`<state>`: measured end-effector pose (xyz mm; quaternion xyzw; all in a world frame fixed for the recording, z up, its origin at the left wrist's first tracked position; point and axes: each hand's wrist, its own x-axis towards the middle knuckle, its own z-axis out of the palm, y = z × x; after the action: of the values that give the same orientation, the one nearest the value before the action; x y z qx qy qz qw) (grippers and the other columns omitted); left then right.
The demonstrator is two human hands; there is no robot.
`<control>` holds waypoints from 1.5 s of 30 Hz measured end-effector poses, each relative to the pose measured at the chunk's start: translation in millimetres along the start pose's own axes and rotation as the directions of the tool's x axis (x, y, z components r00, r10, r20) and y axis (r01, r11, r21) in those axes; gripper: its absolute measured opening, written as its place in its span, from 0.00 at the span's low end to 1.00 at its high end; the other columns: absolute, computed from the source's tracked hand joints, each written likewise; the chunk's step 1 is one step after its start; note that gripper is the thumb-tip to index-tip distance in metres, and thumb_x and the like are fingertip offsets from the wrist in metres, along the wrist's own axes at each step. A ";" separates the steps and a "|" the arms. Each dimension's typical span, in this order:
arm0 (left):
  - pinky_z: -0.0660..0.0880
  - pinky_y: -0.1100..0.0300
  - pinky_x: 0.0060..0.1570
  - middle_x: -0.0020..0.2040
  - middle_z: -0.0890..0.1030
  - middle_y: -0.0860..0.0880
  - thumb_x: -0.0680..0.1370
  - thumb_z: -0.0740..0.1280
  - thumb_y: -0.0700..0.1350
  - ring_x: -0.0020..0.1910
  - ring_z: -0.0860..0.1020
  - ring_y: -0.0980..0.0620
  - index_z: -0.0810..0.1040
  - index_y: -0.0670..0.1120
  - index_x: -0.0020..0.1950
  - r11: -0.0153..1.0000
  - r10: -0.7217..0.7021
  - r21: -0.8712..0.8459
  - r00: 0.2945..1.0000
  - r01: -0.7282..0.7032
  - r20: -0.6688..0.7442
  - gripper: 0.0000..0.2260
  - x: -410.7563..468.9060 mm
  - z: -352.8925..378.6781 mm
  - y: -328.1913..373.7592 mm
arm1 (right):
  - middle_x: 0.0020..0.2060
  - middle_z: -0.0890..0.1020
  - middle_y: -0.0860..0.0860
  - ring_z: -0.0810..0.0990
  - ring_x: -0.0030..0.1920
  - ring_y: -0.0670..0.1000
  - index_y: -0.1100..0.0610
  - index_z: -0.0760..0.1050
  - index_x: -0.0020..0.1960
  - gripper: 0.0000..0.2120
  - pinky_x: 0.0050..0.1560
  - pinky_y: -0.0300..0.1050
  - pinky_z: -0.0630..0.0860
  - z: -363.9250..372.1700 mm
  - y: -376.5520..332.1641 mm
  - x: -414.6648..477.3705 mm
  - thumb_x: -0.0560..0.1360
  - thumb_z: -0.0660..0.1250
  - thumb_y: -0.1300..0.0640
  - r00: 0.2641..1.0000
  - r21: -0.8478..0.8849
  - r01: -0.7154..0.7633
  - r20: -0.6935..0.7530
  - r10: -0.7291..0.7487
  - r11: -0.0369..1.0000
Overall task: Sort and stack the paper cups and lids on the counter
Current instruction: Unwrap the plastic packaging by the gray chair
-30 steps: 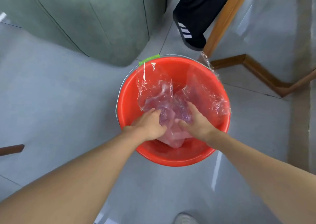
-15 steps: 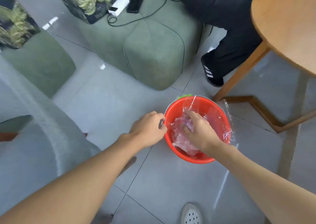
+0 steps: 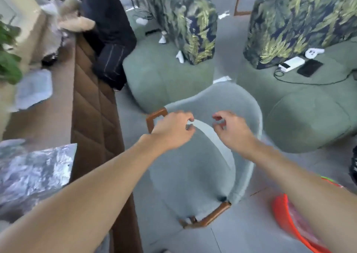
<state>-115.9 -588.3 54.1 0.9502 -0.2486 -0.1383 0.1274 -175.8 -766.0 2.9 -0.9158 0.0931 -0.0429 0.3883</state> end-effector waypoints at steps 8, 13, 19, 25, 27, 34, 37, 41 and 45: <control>0.77 0.51 0.58 0.60 0.80 0.50 0.79 0.62 0.48 0.59 0.78 0.45 0.79 0.50 0.61 0.944 -0.330 -0.073 0.923 0.322 -0.197 0.12 -108.3 -95.0 -220.5 | 0.50 0.79 0.53 0.79 0.47 0.53 0.56 0.78 0.54 0.08 0.56 0.50 0.74 153.3 -216.6 53.5 0.76 0.64 0.60 0.930 0.067 0.291 0.214 -0.299 0.954; 0.78 0.48 0.56 0.58 0.81 0.48 0.79 0.64 0.46 0.57 0.79 0.43 0.80 0.48 0.59 0.859 -0.512 -0.132 0.828 0.495 -0.230 0.11 -176.6 -107.0 -316.5 | 0.48 0.79 0.54 0.77 0.47 0.52 0.57 0.78 0.54 0.08 0.52 0.45 0.73 244.6 -303.2 53.9 0.77 0.63 0.60 0.845 0.130 0.372 0.362 -0.393 0.919; 0.78 0.51 0.48 0.58 0.78 0.48 0.80 0.63 0.48 0.55 0.79 0.44 0.77 0.48 0.60 0.709 -0.705 -0.166 0.682 0.686 -0.194 0.10 -236.0 -73.7 -381.4 | 0.48 0.79 0.51 0.77 0.47 0.50 0.57 0.78 0.56 0.09 0.53 0.46 0.74 336.8 -345.7 49.5 0.77 0.63 0.57 0.693 0.188 0.448 0.546 -0.472 0.874; 0.75 0.50 0.53 0.61 0.74 0.46 0.81 0.64 0.54 0.60 0.76 0.42 0.73 0.46 0.65 0.493 -0.870 -0.318 0.461 0.810 -0.175 0.17 -263.1 4.0 -422.1 | 0.52 0.77 0.50 0.76 0.56 0.52 0.56 0.76 0.60 0.16 0.59 0.47 0.72 429.2 -348.1 65.3 0.75 0.67 0.49 0.560 0.150 0.542 0.669 -0.489 0.827; 0.74 0.48 0.59 0.66 0.72 0.46 0.81 0.65 0.54 0.63 0.74 0.43 0.71 0.47 0.70 0.461 -0.887 -0.384 0.428 0.800 -0.175 0.20 -266.4 28.8 -434.3 | 0.57 0.77 0.52 0.75 0.60 0.54 0.55 0.74 0.63 0.22 0.62 0.51 0.71 460.3 -344.8 74.3 0.74 0.69 0.45 0.571 0.105 0.556 0.674 -0.470 0.825; 0.70 0.46 0.69 0.74 0.61 0.47 0.80 0.67 0.55 0.71 0.68 0.44 0.63 0.50 0.73 0.406 -0.907 -0.539 0.400 0.738 -0.136 0.25 -276.3 85.8 -472.1 | 0.69 0.71 0.52 0.66 0.70 0.56 0.53 0.61 0.73 0.41 0.67 0.53 0.64 543.3 -342.7 100.9 0.68 0.73 0.38 0.680 0.050 0.521 0.579 -0.450 0.852; 0.70 0.49 0.67 0.71 0.67 0.47 0.79 0.68 0.55 0.69 0.68 0.46 0.61 0.50 0.73 0.386 -0.916 -0.529 0.380 0.756 -0.126 0.27 -277.9 96.0 -479.0 | 0.74 0.66 0.51 0.62 0.73 0.58 0.47 0.49 0.77 0.51 0.70 0.59 0.59 564.9 -341.9 104.1 0.64 0.74 0.34 0.659 -0.022 0.524 0.644 -0.388 0.852; 0.69 0.51 0.67 0.71 0.70 0.48 0.78 0.69 0.56 0.70 0.67 0.47 0.63 0.49 0.73 0.402 -0.915 -0.460 0.371 0.792 -0.161 0.27 -275.1 99.1 -480.3 | 0.68 0.70 0.51 0.63 0.66 0.57 0.45 0.45 0.77 0.54 0.62 0.54 0.60 579.9 -335.7 101.2 0.62 0.73 0.32 0.678 -0.183 0.625 0.608 -0.412 0.759; 0.67 0.51 0.69 0.71 0.70 0.48 0.79 0.67 0.57 0.70 0.66 0.46 0.62 0.49 0.76 0.399 -0.917 -0.380 0.361 0.835 -0.170 0.29 -268.6 97.0 -480.6 | 0.67 0.66 0.47 0.59 0.65 0.53 0.42 0.61 0.71 0.43 0.60 0.52 0.57 577.6 -319.7 109.1 0.62 0.70 0.29 0.687 -0.223 0.663 0.561 -0.462 0.715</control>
<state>-162.6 -63.1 -131.9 0.9197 0.3449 -0.0393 0.1836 62.0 -164.3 -167.8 -0.9398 -0.2890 0.0792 0.1645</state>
